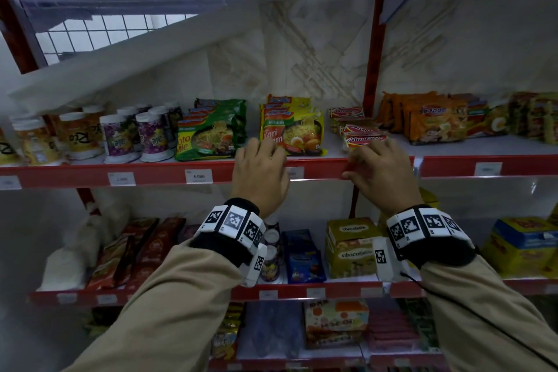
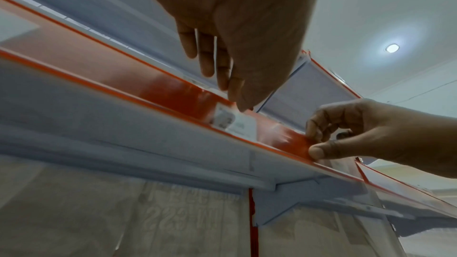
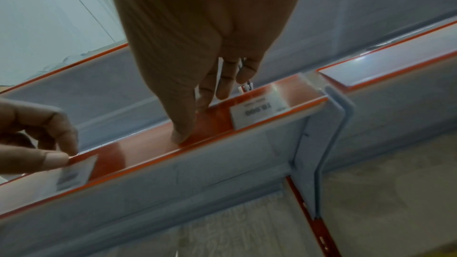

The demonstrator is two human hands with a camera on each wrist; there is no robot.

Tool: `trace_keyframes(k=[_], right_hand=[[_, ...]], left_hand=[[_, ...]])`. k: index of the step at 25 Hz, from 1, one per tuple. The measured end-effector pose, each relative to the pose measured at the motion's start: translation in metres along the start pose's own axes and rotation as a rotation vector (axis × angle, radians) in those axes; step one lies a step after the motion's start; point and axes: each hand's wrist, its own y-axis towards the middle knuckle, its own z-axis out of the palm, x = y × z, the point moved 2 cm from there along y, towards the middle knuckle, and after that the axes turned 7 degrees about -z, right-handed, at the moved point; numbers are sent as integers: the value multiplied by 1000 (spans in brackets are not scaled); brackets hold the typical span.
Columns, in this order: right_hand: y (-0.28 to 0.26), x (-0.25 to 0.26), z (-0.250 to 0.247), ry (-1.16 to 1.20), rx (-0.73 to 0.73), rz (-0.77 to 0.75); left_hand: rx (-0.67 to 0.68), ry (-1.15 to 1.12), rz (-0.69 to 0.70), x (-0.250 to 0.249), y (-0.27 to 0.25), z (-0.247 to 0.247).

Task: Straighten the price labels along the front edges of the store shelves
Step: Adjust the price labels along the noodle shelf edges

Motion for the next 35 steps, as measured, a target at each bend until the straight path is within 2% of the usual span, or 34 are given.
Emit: trace_keyframes(k=[6,9,15,20,23,30,35], right_hand=[[-12,-44,-13,36,29,10],[-16,-58,-15,44,32,37],[-21,-58,-14,91,39,-53],[-21,-60,-12,63,119,-65],[-15,-67,-18,283,102,-23],[-18,-72,-25,938,-148,207],[-26,-66,-15,1039,-159,264]], left_hand=[[60,-97,156,-73,18,10],[122,-62,204,-111,19,25],[79,-96,150,-127,17,32],[135,-176,39,-133,14,37],[122,-300,-12,-132,14,37],[51,-474,-137,-132,18,40],[15,-513,-139,-134,17,41]])
